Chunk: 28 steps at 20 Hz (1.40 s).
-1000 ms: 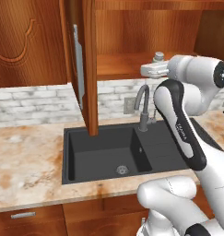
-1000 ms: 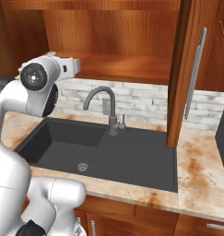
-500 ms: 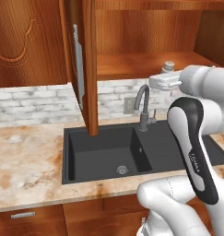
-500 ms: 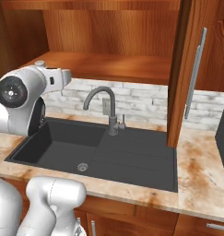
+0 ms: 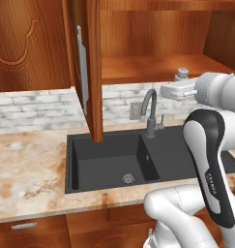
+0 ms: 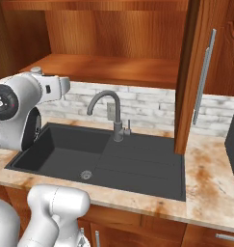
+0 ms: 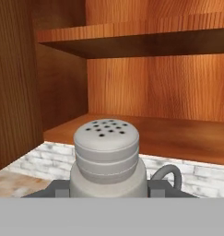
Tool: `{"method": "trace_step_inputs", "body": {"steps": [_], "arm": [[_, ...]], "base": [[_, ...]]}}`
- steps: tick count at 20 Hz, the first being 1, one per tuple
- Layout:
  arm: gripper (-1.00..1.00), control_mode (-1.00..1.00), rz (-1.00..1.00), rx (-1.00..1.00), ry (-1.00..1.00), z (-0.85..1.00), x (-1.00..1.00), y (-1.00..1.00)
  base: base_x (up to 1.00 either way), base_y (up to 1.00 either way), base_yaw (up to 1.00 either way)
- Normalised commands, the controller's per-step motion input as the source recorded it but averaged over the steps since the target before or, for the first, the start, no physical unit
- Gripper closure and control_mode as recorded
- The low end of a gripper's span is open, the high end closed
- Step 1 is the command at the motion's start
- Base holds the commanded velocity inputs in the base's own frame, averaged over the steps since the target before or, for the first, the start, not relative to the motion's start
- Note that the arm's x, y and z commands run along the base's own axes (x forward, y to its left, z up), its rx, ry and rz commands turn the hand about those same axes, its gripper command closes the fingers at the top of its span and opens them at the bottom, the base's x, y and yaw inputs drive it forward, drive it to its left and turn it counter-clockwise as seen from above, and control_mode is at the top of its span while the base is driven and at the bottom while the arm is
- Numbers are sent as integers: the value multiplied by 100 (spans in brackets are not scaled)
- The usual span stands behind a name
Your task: Move the shaker and mayonnaise from the cabinet to the dining counter.
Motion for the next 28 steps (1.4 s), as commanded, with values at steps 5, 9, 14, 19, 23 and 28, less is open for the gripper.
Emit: {"method": "trace_step_inputs", "body": {"steps": [5, 9, 14, 19, 23, 28], "arm": [[100, 100, 0, 0, 0, 0, 0, 0], [100, 100, 0, 0, 0, 0, 0, 0], [100, 100, 0, 0, 0, 0, 0, 0], [100, 100, 0, 0, 0, 0, 0, 0], [100, 100, 0, 0, 0, 0, 0, 0], [100, 100, 0, 0, 0, 0, 0, 0]], "base": [[0, 0, 0], [-35, 0, 0], [-88, -14, 0], [-93, -21, 0], [-97, -53, 6], [-33, -24, 52]]}}
